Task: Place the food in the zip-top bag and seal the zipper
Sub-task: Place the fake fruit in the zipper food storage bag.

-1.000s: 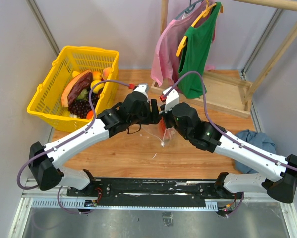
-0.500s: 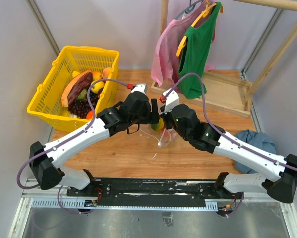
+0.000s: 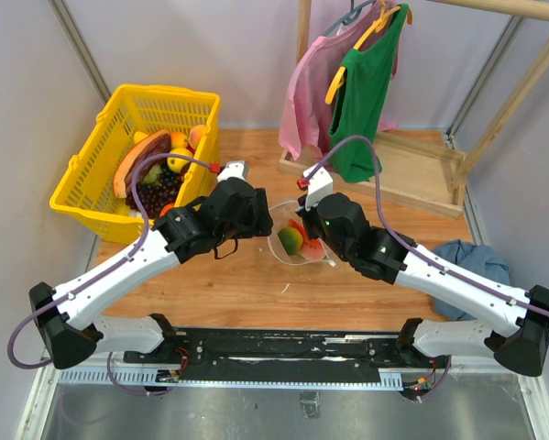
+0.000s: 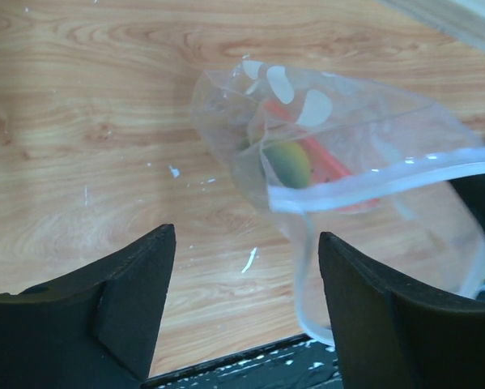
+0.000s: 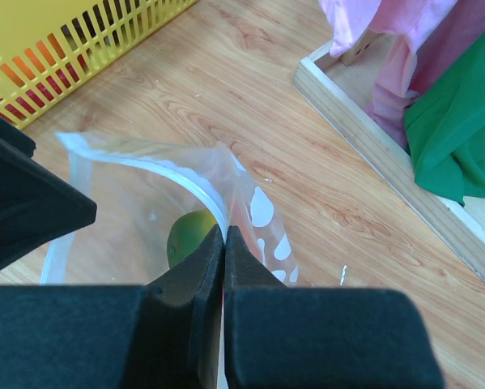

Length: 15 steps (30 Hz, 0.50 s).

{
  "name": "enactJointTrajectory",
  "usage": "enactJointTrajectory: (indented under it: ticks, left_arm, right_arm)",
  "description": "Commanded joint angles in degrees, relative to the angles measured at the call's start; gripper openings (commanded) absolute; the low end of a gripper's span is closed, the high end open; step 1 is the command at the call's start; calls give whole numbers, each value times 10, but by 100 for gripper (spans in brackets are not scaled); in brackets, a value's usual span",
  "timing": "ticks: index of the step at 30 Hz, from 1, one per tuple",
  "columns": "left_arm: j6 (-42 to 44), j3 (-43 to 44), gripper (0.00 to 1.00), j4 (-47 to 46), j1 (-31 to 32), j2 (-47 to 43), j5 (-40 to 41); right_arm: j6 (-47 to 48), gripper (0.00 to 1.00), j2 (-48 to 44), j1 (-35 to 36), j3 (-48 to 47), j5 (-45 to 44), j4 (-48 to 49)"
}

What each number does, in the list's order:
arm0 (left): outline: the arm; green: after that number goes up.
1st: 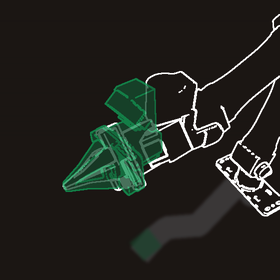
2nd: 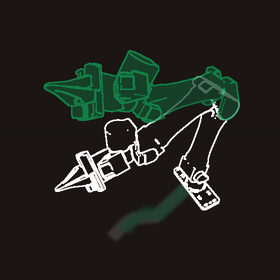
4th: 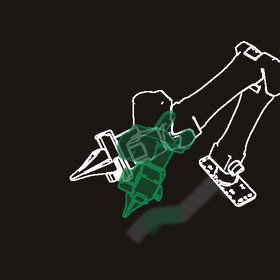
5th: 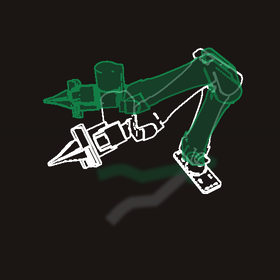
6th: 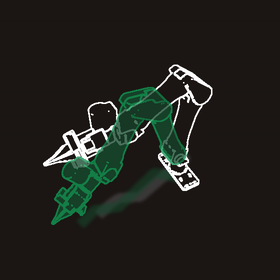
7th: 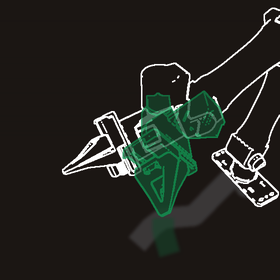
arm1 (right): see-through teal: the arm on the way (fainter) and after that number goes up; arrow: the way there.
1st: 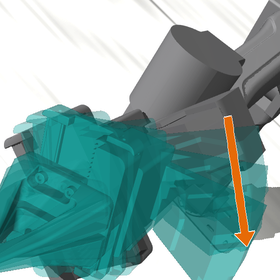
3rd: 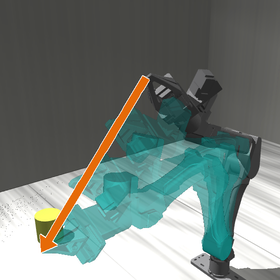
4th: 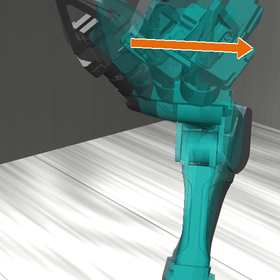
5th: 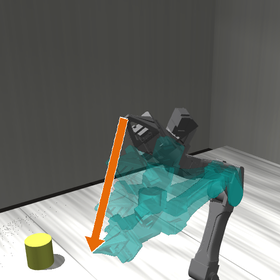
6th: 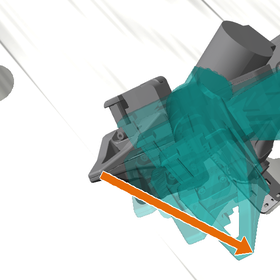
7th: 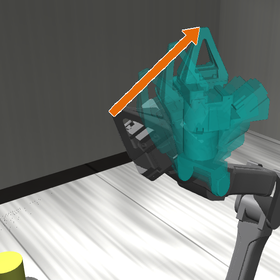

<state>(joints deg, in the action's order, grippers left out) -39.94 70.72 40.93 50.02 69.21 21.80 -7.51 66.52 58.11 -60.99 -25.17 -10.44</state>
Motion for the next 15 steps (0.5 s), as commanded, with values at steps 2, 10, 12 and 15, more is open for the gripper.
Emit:
enactJointTrajectory:
  ticks: [2, 10, 12, 15]
  left_arm:
    - [-25, -27, 66, -29, 3, 19, -29]
    - [-19, -10, 33, -43, 3, 45, -100]
    - [-11, 10, 26, -25, 4, 45, -90]
    - [13, 69, 16, 18, 3, 61, -66]
  right_arm:
    - [-7, 1, -12, -3, 7, -14, 19]
    - [-2, 1, -12, -5, 5, -54, 4]
    - [2, 1, -13, -5, 3, -75, -6]
    - [12, 1, -13, -6, -3, -115, -25]
